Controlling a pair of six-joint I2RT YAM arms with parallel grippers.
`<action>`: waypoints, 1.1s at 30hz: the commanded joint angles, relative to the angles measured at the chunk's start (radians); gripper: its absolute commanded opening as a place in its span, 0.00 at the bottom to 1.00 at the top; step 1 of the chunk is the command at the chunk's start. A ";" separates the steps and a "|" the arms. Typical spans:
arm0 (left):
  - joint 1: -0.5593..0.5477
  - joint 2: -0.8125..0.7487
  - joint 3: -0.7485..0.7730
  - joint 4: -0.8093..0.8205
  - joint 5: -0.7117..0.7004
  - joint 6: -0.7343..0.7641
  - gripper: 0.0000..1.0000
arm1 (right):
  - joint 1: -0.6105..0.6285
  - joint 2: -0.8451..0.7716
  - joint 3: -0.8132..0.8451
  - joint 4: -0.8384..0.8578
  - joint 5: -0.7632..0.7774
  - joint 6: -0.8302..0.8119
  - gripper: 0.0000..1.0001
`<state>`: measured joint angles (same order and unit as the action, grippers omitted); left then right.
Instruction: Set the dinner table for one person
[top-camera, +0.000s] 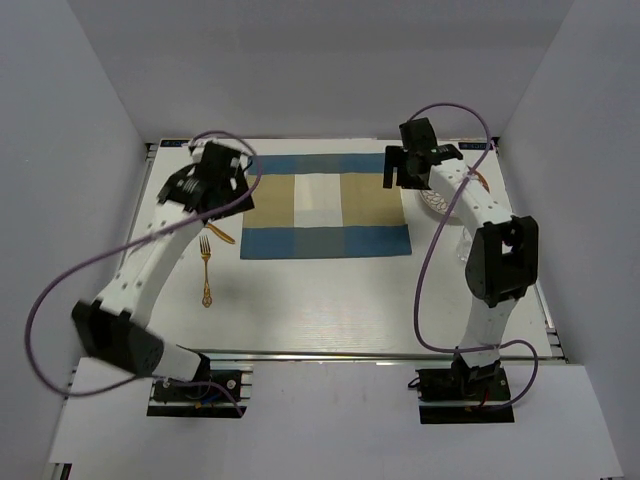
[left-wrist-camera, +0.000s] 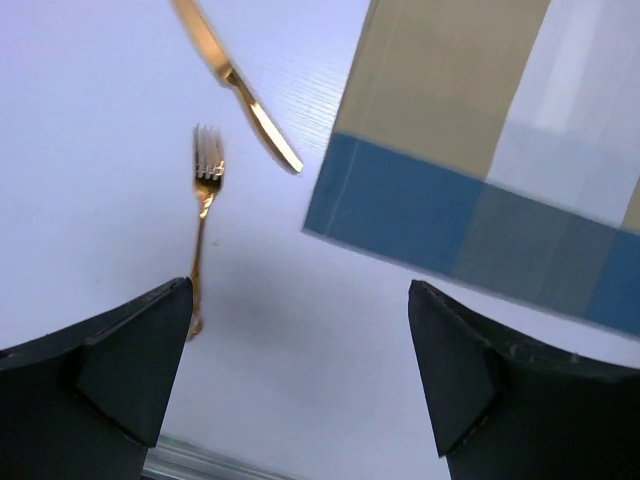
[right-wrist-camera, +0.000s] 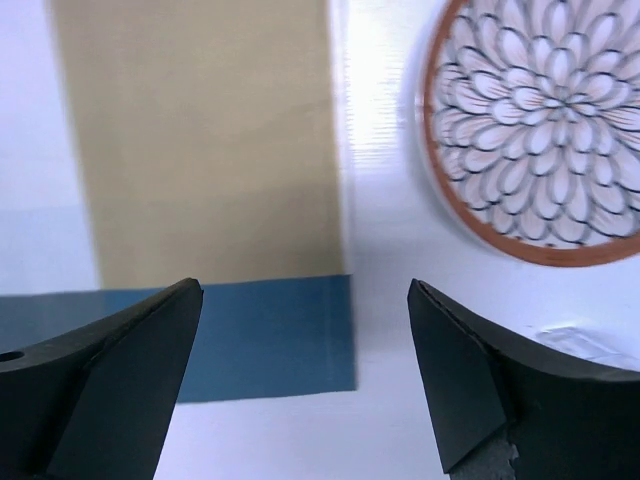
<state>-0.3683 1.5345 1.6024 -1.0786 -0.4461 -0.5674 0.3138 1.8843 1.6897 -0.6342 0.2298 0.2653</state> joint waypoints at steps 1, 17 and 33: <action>0.005 -0.250 -0.247 0.106 0.009 0.115 0.98 | -0.010 0.067 0.011 -0.027 0.185 -0.084 0.89; 0.005 -0.553 -0.579 0.324 0.092 0.149 0.98 | -0.079 0.403 0.234 0.007 0.302 -0.184 0.73; 0.005 -0.556 -0.588 0.338 0.127 0.162 0.98 | -0.088 0.435 0.229 0.033 0.353 -0.244 0.00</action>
<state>-0.3679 0.9928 1.0218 -0.7559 -0.3325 -0.4149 0.2317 2.3283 1.9083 -0.6117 0.5926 0.0048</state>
